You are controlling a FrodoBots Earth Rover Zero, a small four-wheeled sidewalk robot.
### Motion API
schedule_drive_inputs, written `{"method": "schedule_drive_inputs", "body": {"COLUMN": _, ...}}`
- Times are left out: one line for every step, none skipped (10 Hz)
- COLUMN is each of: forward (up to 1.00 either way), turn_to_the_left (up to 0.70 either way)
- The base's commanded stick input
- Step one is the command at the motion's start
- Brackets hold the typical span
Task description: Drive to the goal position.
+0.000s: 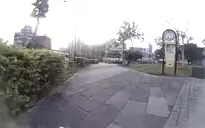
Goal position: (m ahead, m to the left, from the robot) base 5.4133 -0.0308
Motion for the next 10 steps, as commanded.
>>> {"method": "schedule_drive_inputs", "body": {"forward": 1.0, "turn_to_the_left": 0.0}}
{"method": "schedule_drive_inputs", "body": {"forward": 1.0, "turn_to_the_left": 0.0}}
{"method": "schedule_drive_inputs", "body": {"forward": 1.0, "turn_to_the_left": 0.0}}
{"method": "schedule_drive_inputs", "body": {"forward": 1.0, "turn_to_the_left": 0.0}}
{"method": "schedule_drive_inputs", "body": {"forward": 1.0, "turn_to_the_left": 0.0}}
{"method": "schedule_drive_inputs", "body": {"forward": 1.0, "turn_to_the_left": 0.0}}
{"method": "schedule_drive_inputs", "body": {"forward": 1.0, "turn_to_the_left": 0.0}}
{"method": "schedule_drive_inputs", "body": {"forward": 1.0, "turn_to_the_left": 0.0}}
{"method": "schedule_drive_inputs", "body": {"forward": 1.0, "turn_to_the_left": 0.0}}
{"method": "schedule_drive_inputs", "body": {"forward": 1.0, "turn_to_the_left": 0.0}}
